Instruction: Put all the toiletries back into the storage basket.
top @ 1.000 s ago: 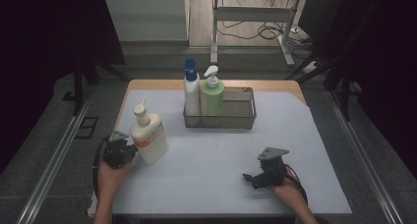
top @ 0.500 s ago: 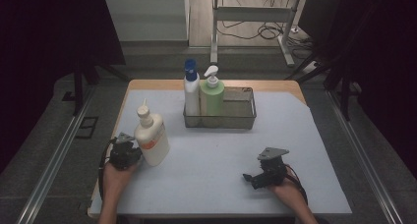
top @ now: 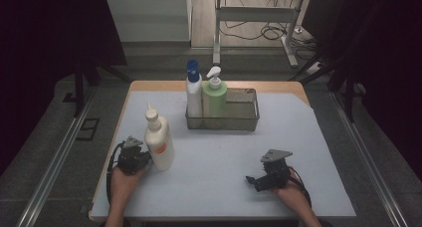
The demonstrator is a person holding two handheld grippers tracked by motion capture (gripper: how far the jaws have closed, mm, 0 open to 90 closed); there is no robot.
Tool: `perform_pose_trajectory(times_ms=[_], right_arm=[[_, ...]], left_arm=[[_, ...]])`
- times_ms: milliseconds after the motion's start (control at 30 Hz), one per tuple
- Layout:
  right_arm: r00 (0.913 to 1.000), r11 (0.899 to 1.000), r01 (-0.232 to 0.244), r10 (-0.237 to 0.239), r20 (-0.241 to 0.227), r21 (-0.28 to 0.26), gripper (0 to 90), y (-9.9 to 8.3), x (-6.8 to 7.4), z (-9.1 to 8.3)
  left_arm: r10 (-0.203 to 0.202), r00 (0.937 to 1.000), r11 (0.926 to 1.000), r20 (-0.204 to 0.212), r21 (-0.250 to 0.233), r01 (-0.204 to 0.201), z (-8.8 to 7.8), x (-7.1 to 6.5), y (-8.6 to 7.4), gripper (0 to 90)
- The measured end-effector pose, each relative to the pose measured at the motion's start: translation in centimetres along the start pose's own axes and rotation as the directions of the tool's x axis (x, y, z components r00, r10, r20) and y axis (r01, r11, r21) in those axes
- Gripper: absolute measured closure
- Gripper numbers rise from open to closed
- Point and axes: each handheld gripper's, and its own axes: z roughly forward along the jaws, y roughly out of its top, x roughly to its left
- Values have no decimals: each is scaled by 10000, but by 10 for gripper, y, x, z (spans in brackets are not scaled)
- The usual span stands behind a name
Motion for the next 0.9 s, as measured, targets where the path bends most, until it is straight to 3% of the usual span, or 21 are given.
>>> perform_pose_trajectory(times_ms=[400,900], right_arm=[[10000,10000,5,-5,3,0,0,0,0,0],[10000,10000,-16,16,-5,12,0,0,0,0]], left_arm=[[-39,9994,9999,335,-92,42,6,-11,-1,893],[355,9968,9993,714,47,-359,12,-34,1,894]])
